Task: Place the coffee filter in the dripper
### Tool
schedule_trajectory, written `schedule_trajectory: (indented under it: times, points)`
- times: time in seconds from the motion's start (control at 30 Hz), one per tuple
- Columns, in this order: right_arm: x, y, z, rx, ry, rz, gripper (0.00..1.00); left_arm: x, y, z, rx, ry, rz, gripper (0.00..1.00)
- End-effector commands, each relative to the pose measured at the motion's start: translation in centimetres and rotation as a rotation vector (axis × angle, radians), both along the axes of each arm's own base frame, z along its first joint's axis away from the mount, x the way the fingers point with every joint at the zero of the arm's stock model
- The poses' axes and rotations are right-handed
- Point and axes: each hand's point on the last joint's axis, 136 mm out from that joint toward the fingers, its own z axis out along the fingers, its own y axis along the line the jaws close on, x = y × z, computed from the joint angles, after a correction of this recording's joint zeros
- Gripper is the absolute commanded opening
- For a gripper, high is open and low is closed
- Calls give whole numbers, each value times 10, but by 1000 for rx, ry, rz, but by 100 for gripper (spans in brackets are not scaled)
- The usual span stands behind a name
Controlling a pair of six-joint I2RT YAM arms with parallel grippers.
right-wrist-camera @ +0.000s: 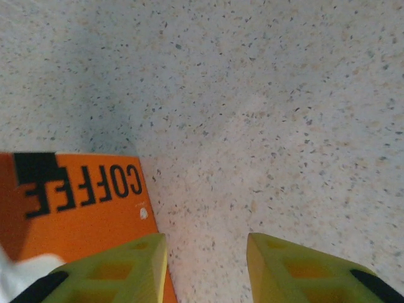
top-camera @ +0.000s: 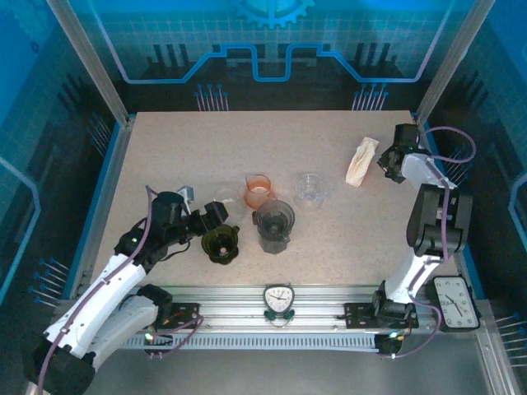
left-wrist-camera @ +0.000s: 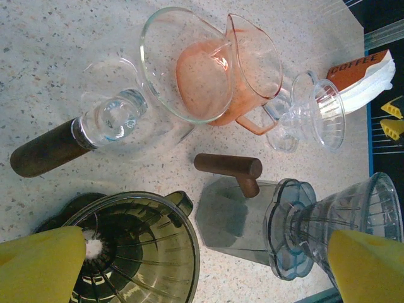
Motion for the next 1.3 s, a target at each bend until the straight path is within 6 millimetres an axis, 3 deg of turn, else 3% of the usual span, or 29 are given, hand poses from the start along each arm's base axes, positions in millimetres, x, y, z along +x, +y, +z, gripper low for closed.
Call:
schedule_trajectory:
  times: [0.0, 0.23, 0.57, 0.83, 1.27]
  points:
    - [6, -11, -9, 76, -5, -59, 37, 5, -1, 8, 19, -35, -7, 99]
    - [20, -16, -41, 208, -14, -78, 28, 9, -2, 8, 19, -23, -4, 99]
    - [49, -2, -67, 314, -22, 18, 23, 13, -4, 4, 18, -4, -1, 99]
    - [75, 16, -73, 404, -53, 123, 22, 14, -5, 2, 17, 7, 0, 99]
    - [96, 50, -70, 478, -95, 246, 21, 15, -8, -1, 9, 19, -4, 99]
